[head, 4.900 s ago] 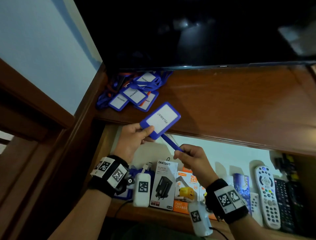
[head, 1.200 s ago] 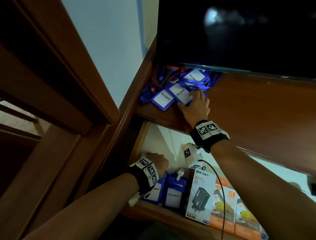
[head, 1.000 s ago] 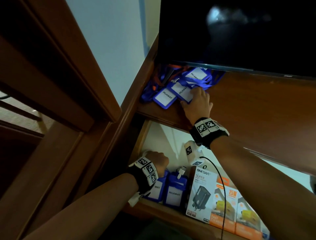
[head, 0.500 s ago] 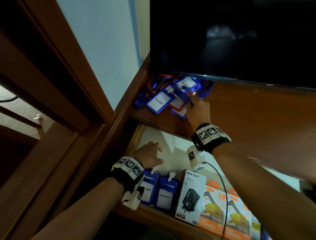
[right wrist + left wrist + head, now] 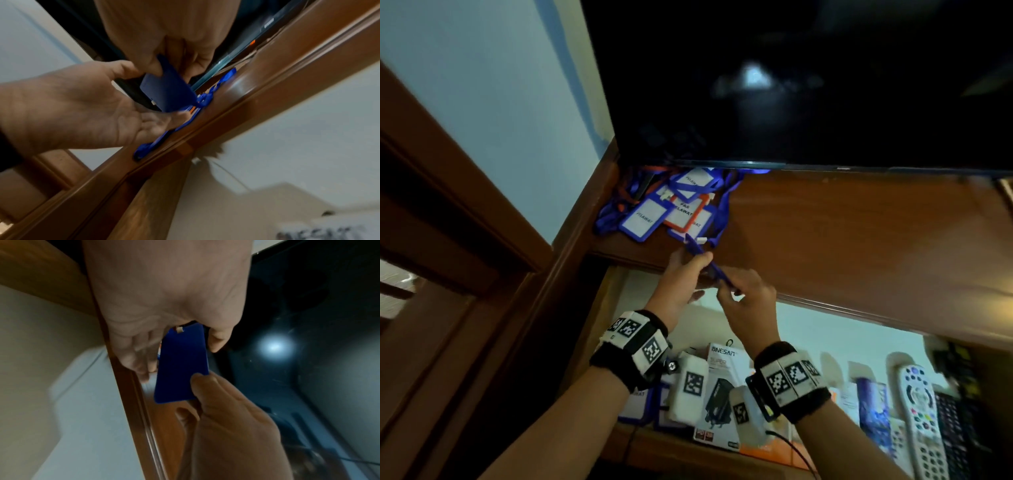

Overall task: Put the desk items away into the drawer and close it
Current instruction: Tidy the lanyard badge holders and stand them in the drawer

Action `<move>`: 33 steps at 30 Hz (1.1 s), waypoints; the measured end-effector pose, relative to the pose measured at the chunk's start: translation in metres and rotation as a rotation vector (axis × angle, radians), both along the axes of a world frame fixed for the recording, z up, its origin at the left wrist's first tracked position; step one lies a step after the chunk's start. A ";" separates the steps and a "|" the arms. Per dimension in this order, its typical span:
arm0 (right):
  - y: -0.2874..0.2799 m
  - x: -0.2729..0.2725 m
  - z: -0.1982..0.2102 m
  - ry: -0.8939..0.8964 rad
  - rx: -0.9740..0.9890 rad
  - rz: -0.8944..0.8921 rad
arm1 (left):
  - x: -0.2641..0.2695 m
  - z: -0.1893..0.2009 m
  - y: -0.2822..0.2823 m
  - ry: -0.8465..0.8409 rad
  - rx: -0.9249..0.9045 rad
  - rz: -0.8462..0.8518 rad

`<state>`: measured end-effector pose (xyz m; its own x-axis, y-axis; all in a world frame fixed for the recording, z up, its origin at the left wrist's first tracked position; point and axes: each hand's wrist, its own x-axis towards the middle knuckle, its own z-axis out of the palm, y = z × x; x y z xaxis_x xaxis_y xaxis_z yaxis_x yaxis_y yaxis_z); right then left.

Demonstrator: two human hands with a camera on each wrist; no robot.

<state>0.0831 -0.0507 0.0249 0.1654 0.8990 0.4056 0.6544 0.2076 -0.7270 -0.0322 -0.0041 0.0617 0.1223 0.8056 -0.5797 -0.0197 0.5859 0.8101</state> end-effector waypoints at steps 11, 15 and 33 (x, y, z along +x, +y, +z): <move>-0.013 0.040 0.020 0.323 -0.105 0.158 | 0.029 0.018 -0.011 0.051 0.123 -0.089; -0.018 0.055 0.023 0.438 -0.093 0.055 | 0.027 0.025 -0.021 0.121 0.201 -0.430; -0.061 0.070 0.041 0.907 -0.347 0.012 | 0.024 0.031 -0.044 -0.132 0.249 -0.502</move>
